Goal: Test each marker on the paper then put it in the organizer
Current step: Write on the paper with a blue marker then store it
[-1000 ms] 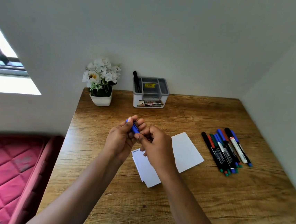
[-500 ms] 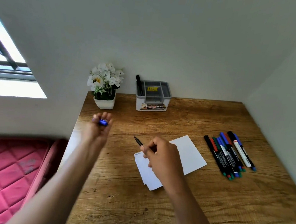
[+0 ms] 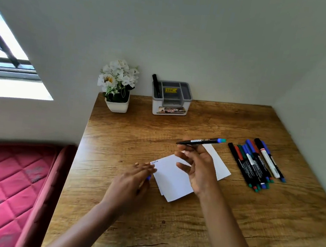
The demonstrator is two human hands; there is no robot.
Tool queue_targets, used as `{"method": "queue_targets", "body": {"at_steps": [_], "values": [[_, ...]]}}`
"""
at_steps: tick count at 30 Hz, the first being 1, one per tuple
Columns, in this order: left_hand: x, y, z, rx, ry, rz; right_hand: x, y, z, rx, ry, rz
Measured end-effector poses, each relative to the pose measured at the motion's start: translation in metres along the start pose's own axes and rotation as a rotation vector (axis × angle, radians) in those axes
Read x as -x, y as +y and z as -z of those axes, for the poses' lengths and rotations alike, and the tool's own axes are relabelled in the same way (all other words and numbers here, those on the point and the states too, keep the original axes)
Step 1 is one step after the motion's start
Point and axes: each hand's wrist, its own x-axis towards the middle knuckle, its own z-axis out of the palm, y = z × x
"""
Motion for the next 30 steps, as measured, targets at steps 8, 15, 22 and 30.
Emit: {"method": "queue_targets", "body": {"at_steps": [8, 15, 22, 30], "values": [[-0.006, -0.006, -0.023, -0.191, -0.065, -0.006, -0.021, 0.041, -0.001, 0.595, 0.017, 0.174], [-0.006, -0.006, -0.027, -0.173, -0.021, 0.02, -0.039, 0.054, 0.007, 0.877, -0.108, 0.208], [-0.006, -0.003, -0.03, -0.253, -0.07, 0.031, -0.044, 0.064, 0.005, 0.758, -0.062, 0.18], [-0.007, -0.004, -0.031, -0.301, -0.097, 0.018, -0.045, 0.063, 0.004, 0.698, -0.085, 0.173]]}}
